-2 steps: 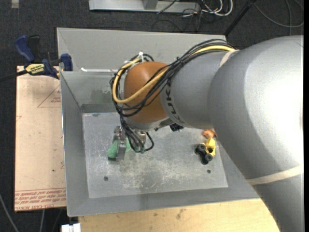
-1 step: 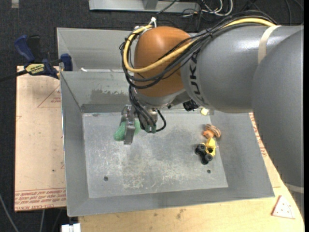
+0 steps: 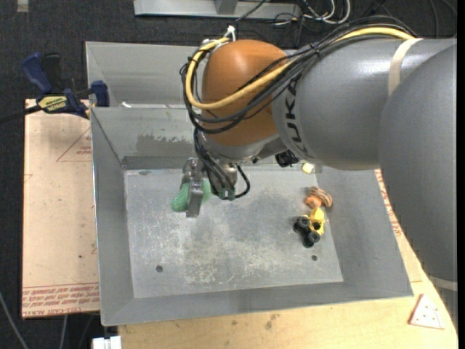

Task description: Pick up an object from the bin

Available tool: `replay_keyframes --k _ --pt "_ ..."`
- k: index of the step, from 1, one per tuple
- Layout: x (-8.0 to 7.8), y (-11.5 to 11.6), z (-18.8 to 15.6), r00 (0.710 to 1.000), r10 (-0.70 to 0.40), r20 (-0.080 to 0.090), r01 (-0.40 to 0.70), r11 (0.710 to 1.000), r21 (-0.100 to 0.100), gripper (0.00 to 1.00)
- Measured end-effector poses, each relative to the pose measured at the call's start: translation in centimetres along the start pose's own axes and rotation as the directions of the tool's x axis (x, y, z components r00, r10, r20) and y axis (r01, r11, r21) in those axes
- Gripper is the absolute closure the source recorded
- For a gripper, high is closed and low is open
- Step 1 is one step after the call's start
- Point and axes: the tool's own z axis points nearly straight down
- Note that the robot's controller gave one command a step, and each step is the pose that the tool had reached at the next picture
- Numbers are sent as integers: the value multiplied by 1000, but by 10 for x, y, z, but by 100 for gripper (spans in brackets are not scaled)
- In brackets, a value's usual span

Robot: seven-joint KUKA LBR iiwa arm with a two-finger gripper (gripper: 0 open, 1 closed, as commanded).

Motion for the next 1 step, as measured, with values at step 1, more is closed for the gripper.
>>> replay_keyframes --k 1 --pt "-8 1 -94 1000 -10 1 10 1000 0 100"
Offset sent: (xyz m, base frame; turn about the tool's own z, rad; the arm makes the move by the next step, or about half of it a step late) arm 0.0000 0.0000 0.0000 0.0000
